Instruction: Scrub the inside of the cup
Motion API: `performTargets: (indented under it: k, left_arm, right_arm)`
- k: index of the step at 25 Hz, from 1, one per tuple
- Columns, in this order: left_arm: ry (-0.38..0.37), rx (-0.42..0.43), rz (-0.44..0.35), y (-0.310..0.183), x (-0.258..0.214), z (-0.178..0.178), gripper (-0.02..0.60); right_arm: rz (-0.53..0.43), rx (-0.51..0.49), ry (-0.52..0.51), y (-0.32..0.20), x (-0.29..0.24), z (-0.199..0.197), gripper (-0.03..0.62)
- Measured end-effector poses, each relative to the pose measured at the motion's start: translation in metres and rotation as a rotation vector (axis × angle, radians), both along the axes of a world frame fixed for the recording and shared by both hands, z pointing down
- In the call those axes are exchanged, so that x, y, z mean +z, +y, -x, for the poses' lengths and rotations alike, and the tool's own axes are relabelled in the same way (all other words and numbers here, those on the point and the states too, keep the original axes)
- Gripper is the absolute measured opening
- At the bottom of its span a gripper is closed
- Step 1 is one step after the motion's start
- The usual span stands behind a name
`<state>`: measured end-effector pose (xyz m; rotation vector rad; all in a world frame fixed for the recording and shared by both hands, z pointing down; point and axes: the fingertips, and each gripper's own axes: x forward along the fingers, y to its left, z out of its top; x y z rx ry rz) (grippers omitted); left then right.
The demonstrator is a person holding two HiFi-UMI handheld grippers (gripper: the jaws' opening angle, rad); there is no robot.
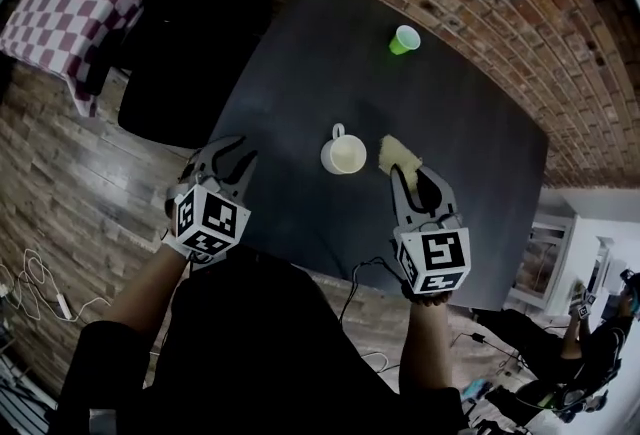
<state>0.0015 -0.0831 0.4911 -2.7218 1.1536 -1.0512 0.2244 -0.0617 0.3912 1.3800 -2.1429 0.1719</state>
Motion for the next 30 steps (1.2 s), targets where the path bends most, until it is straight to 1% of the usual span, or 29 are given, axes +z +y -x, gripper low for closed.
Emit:
performTargets:
  k: [1, 2, 4, 6, 8, 11, 14, 18, 22, 26, 30]
  left_arm:
    - [0.004, -0.008, -0.032, 0.003, -0.012, 0.003, 0.127]
    - [0.005, 0.002, -0.067, 0.007, -0.024, 0.001, 0.127]
    - [0.017, 0.057, -0.134, 0.017, -0.048, -0.011, 0.126]
    - [0.070, 0.100, -0.177, 0.026, -0.068, -0.027, 0.124]
    - [0.143, 0.113, -0.185, 0.031, -0.084, -0.041, 0.121]
    - [0.232, 0.133, -0.142, 0.038, -0.097, -0.059, 0.120]
    - [0.298, 0.143, -0.098, 0.046, -0.102, -0.070, 0.117]
    - [0.316, 0.130, -0.060, 0.055, -0.096, -0.068, 0.112]
    - [0.328, 0.113, -0.004, 0.056, -0.085, -0.065, 0.112]
    - [0.325, 0.117, -0.007, 0.051, -0.089, -0.063, 0.112]
    - [0.354, 0.099, 0.010, 0.048, -0.090, -0.062, 0.112]
  right_arm:
    - [-0.056, 0.024, -0.064, 0.009, -0.009, 0.000, 0.091]
    - [-0.111, 0.040, -0.118, 0.018, -0.018, 0.002, 0.091]
    - [-0.191, 0.072, -0.221, 0.036, -0.033, 0.005, 0.091]
    - [-0.219, 0.105, -0.305, 0.047, -0.041, 0.008, 0.091]
    - [-0.212, 0.121, -0.350, 0.053, -0.042, 0.010, 0.091]
    - [-0.204, 0.116, -0.367, 0.058, -0.046, 0.012, 0.091]
    - [-0.231, 0.108, -0.399, 0.065, -0.063, 0.013, 0.091]
    - [-0.278, 0.119, -0.475, 0.071, -0.085, 0.008, 0.091]
    - [-0.281, 0.111, -0.444, 0.075, -0.082, 0.004, 0.089]
    - [-0.272, 0.111, -0.434, 0.073, -0.078, 0.005, 0.091]
    - [-0.263, 0.114, -0.441, 0.067, -0.075, 0.006, 0.091]
